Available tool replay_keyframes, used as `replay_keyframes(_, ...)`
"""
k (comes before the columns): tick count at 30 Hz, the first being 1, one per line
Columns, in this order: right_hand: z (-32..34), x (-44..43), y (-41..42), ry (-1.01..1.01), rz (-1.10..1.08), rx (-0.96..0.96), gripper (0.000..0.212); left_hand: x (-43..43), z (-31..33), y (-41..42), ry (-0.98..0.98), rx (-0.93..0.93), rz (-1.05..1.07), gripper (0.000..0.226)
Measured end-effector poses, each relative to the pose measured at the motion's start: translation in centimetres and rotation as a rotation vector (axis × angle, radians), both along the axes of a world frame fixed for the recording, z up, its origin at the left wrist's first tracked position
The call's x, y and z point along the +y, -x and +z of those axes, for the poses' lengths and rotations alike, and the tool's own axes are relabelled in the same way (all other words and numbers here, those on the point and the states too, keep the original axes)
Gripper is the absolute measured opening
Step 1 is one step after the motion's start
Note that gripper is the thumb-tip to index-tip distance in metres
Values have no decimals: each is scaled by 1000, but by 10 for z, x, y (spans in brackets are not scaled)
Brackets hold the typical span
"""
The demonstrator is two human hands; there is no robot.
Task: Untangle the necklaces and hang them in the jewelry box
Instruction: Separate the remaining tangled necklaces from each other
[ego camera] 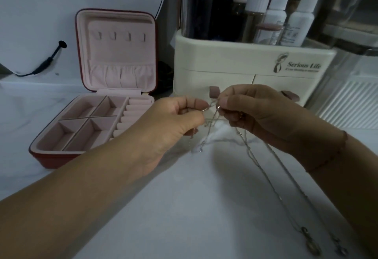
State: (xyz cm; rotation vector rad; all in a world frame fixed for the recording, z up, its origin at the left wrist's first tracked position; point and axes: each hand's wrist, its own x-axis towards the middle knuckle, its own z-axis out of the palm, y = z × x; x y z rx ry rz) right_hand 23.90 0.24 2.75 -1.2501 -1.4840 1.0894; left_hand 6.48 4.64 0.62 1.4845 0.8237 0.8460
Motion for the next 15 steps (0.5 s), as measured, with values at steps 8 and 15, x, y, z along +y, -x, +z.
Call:
replay_keyframes(8, 3, 1, -2, 42, 10, 296, 5, 1, 0, -1, 56, -34, -35, 29)
replay_keyframes(15, 9, -2, -2, 47, -16, 295, 23, 5, 0, -2, 116, -75, -14, 35)
